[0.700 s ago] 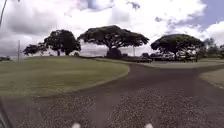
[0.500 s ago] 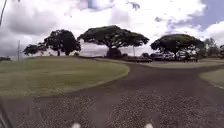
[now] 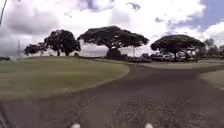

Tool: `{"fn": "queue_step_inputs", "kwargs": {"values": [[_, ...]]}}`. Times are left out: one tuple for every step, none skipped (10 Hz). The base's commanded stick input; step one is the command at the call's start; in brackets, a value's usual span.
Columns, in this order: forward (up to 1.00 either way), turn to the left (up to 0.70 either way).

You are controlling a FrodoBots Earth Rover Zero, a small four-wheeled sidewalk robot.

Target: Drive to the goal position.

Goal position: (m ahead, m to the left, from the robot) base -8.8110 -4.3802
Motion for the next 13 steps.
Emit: {"fn": "queue_step_inputs", "kwargs": {"values": [[0.70, 0.00], [0.70, 0.00], [0.70, 0.00], [0.70, 0.00], [0.70, 0.00], [0.68, 0.00], [0.44, 0.00], [0.09, 0.00], [0.00, 0.00], [0.00, -0.21], [0.00, -0.70], [0.00, -0.70], [0.00, -0.70]]}}
